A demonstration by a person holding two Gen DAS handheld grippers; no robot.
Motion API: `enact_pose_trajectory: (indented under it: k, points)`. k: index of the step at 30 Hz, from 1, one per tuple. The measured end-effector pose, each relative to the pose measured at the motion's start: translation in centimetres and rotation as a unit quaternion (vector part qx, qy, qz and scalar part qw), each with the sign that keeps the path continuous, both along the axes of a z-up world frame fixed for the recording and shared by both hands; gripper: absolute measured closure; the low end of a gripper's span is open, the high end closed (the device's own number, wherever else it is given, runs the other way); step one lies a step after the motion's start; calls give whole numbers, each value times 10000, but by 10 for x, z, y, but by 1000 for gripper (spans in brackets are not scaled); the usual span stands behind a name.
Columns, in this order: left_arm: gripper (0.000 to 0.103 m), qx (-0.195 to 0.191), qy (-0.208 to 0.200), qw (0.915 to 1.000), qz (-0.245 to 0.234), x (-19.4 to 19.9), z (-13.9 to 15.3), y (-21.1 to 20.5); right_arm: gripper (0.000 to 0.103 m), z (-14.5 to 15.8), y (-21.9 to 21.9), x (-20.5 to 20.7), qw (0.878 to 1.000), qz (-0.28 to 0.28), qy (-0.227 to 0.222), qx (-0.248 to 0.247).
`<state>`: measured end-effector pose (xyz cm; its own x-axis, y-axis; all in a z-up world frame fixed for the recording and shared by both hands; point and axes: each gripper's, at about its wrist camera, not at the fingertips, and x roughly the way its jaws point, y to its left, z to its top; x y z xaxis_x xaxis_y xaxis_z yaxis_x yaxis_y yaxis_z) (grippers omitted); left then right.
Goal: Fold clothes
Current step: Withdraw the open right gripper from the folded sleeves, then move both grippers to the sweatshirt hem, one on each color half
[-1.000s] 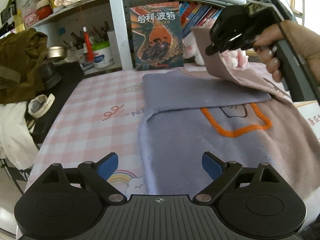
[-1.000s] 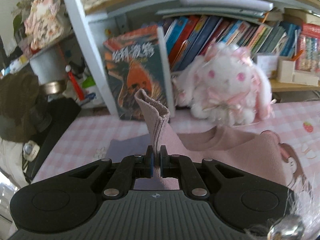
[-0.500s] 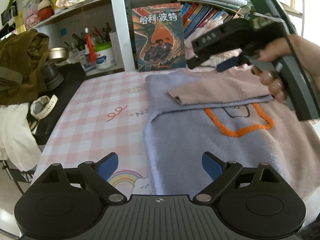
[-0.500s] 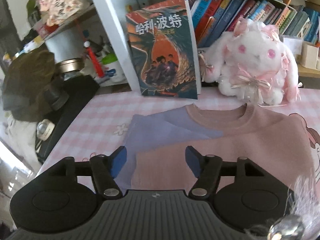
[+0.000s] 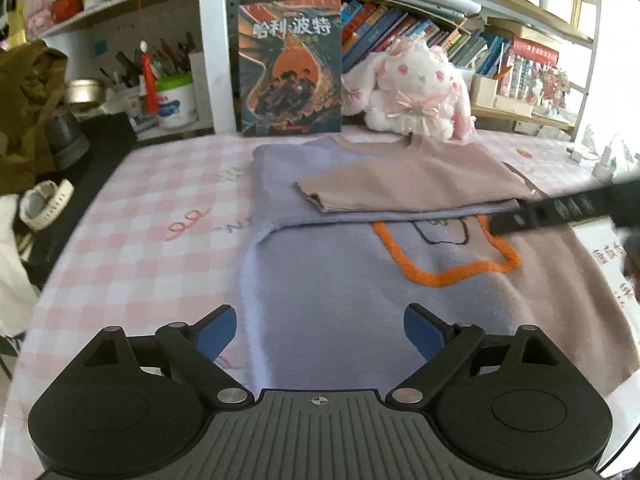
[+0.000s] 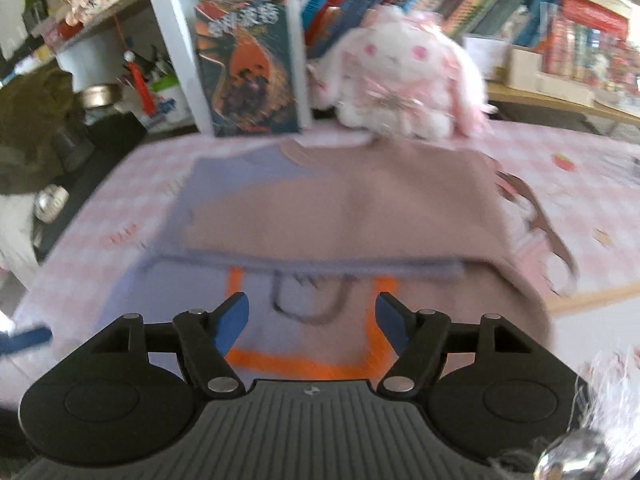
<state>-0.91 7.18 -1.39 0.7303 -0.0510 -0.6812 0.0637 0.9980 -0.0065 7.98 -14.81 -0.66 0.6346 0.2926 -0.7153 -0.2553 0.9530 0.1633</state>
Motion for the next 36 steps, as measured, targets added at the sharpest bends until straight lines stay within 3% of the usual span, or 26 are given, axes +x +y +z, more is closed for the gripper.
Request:
enact_pose_trajectory:
  k: [10,22,30,36]
  points:
    - [10,-98,60,9998,-159,-4,2,-40,30,-14,-55,-69,9984,-430,120,-338]
    - [10,208,267,9991,-273,-51,3,-100,29,-20,-104,-124,9981,-439,247,-362]
    - [10,185,453,9988,90,-89,-4,-110,28,-29,-126,-160,9981,-349,380,-329]
    - [10,282,486,9968,575,-102,-7,-94,28,-35,-141,-177,9974,-459,493,-242]
